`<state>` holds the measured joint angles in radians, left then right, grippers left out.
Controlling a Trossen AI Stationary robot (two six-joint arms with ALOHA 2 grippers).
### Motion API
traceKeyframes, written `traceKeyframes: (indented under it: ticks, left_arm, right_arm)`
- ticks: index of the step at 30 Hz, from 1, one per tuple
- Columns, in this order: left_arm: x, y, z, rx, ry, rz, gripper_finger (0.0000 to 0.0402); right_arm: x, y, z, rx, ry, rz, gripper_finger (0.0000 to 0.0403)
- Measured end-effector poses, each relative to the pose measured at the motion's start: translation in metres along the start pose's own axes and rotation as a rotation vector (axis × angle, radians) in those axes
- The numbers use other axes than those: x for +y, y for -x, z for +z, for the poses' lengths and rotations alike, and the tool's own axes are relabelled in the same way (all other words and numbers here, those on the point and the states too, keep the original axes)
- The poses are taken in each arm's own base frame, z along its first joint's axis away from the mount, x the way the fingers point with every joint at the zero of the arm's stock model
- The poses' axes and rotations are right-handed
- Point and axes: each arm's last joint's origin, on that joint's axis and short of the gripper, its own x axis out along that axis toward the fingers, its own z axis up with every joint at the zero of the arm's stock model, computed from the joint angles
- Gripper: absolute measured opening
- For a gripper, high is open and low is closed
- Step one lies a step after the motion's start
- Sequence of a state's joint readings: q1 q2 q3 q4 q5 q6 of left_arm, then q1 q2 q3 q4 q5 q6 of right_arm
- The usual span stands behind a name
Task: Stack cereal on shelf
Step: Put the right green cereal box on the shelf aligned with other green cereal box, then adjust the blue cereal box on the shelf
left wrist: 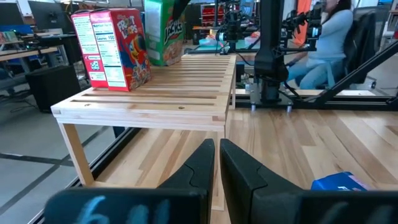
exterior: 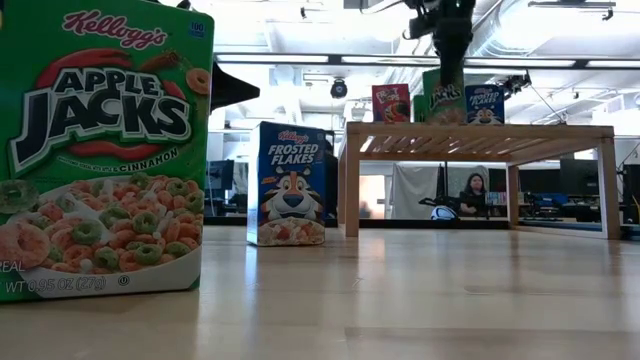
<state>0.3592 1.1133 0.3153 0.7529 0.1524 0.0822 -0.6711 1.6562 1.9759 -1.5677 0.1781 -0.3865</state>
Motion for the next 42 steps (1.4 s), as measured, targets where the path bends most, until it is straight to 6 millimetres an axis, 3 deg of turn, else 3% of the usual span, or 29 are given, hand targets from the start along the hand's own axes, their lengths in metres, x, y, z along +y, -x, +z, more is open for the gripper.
traceKeyframes:
  ticks: [9,25,31,36,42]
  left_arm:
    - [0.000,0.000,0.000,0.000,0.000,-0.001,0.0016]
    - [0.000,0.000,0.000,0.000,0.000,-0.002,0.0016]
    - [0.000,0.000,0.000,0.000,0.000,-0.002,0.0016]
    - [0.000,0.000,0.000,0.000,0.000,-0.002,0.0016]
    - [0.000,0.000,0.000,0.000,0.000,-0.002,0.0016]
  right_arm:
    - [-0.019,-0.015,0.002,-0.042,-0.017,-0.010,0.0163]
    - [-0.022,-0.015,0.005,-0.062,-0.031,-0.052,0.0221]
    - [-0.025,0.006,0.009,-0.137,-0.067,-0.114,0.0222]
    - [-0.015,0.042,0.011,-0.233,-0.107,-0.151,0.0220]
    - [0.008,0.070,-0.004,-0.265,-0.322,-0.080,0.0170]
